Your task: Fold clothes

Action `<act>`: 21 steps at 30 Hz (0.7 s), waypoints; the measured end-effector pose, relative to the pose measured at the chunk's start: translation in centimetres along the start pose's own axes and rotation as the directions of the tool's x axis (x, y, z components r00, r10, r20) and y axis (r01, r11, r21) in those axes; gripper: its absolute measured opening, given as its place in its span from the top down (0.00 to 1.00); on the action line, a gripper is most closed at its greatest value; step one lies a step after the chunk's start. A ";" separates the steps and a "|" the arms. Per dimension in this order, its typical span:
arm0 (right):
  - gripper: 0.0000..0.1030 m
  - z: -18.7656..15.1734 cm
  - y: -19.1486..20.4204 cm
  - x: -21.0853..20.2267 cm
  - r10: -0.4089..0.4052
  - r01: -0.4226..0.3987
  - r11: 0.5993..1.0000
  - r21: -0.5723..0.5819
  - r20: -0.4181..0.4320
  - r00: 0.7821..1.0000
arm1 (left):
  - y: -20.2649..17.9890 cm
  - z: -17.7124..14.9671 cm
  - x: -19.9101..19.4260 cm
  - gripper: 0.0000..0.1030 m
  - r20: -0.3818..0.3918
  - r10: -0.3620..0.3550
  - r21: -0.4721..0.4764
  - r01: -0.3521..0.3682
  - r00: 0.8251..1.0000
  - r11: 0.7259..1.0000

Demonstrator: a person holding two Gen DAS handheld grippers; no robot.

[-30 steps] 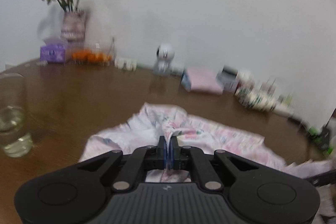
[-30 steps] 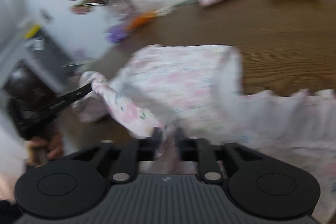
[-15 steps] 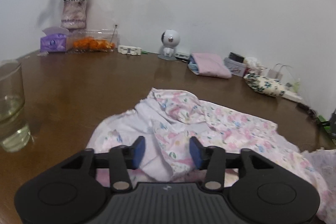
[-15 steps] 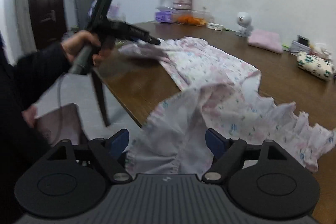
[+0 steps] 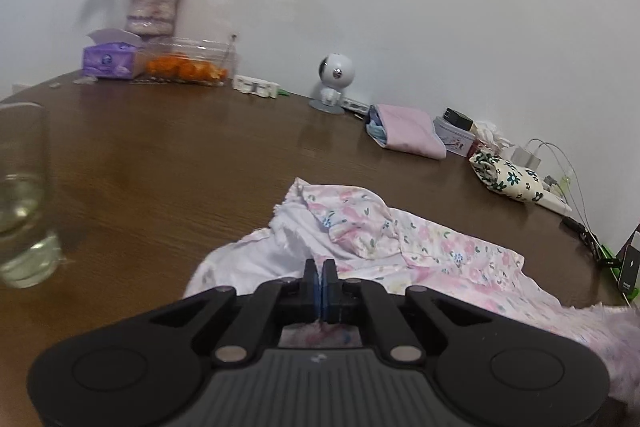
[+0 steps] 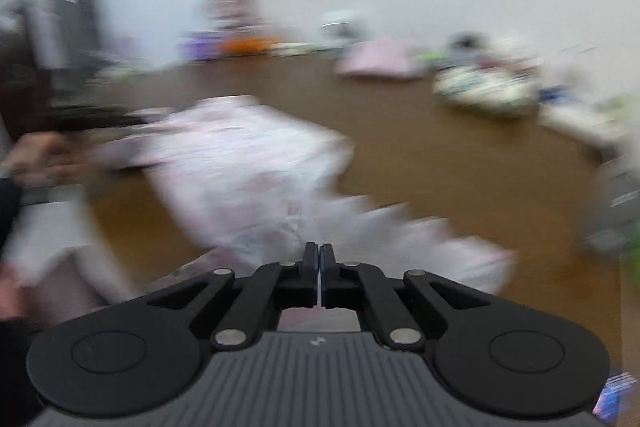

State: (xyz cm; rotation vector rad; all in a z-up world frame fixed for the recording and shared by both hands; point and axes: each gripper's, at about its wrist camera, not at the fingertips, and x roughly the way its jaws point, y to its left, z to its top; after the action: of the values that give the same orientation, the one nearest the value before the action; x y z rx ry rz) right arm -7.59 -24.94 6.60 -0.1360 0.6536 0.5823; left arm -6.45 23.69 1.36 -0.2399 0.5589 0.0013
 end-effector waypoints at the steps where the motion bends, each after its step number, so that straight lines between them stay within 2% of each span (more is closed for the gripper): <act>1: 0.91 0.4 -0.2 -0.1 0.004 -0.004 1.000 0.001 0.006 1.000 | -0.1 -0.3 -0.6 0.98 -0.007 -0.002 0.007 0.002 1.000 1.000; 2: 0.75 0.8 0.0 -0.2 0.024 -0.024 1.000 -0.008 0.011 1.000 | -0.2 -0.6 -1.1 0.96 -0.016 -0.007 0.014 0.008 1.000 1.000; 3: 0.60 0.9 0.5 -0.6 0.026 -0.026 1.000 -0.014 0.039 0.999 | -0.2 -0.9 -1.4 0.88 -0.020 -0.013 0.021 0.014 1.000 1.000; 4: 0.34 0.9 1.3 -0.9 0.030 -0.029 0.999 -0.013 0.074 0.997 | -0.1 -1.1 -1.7 0.78 -0.022 -0.019 0.028 0.020 1.000 0.999; 5: 0.24 0.6 2.1 -0.9 0.045 -0.044 0.999 -0.012 0.100 0.994 | -0.1 -1.3 -2.0 0.70 -0.025 -0.026 0.035 0.026 0.999 0.999; 6: 0.24 0.2 3.0 -0.7 0.062 -0.061 0.998 -0.014 0.101 0.993 | 0.0 -1.5 -2.0 0.58 -0.022 -0.017 0.036 0.018 1.000 0.999; 7: 0.24 -0.2 3.8 -0.2 0.058 -0.057 0.998 -0.004 0.087 0.995 | 0.1 -1.5 -1.7 0.55 -0.021 -0.004 0.030 0.004 1.000 1.000; 8: 0.24 -0.8 4.6 0.1 0.036 -0.037 0.999 0.024 0.074 0.997 | 0.2 -1.5 -1.4 0.55 -0.021 0.011 0.023 -0.010 1.000 1.000; 10: 0.24 -2.2 5.8 0.2 0.030 -0.035 0.997 0.076 0.063 0.998 | 0.4 -1.3 -0.4 0.55 -0.035 -0.012 0.007 0.012 0.999 1.000; 14: 0.24 -4.6 8.0 -1.4 0.008 -0.014 0.996 0.086 0.077 0.997 | -0.4 -0.7 2.1 0.54 -0.070 -0.025 -0.011 0.024 0.997 1.000; 15: 0.25 -5.0 8.2 -1.1 0.008 -0.014 0.996 0.091 0.068 0.998 | -0.7 -0.5 2.7 0.56 -0.081 -0.029 -0.010 0.028 0.996 1.000; 16: 0.35 -5.3 8.4 -0.7 0.008 -0.014 0.995 0.097 0.058 0.998 | -0.9 -0.5 3.2 0.71 -0.089 -0.022 -0.006 0.022 0.996 1.000; 17: 0.67 -5.6 8.1 -0.1 0.012 -0.017 0.994 0.111 0.047 0.999 | -1.2 -0.5 3.7 0.87 -0.097 -0.012 -0.001 0.012 0.995 1.000; 18: 0.87 -5.7 7.7 0.4 0.017 -0.021 0.992 0.127 0.033 0.999 | -1.4 -0.5 4.0 0.98 -0.105 0.000 0.006 0.000 0.995 1.000; 19: 0.99 -5.6 7.0 0.8 0.030 -0.031 0.989 0.147 0.010 1.000 | -1.6 -0.7 3.9 0.98 -0.096 0.009 0.015 -0.008 0.995 1.000; 21: 1.00 -5.7 5.9 0.7 0.055 -0.056 0.989 0.139 0.009 0.998 | -1.7 -1.0 3.1 0.99 -0.069 0.030 0.027 -0.028 0.997 0.999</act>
State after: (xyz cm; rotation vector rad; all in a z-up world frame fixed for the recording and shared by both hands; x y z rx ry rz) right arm -13.41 -21.32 2.01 0.0141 0.6924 0.5885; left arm -4.22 21.58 -0.69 -0.2069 0.6311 0.0139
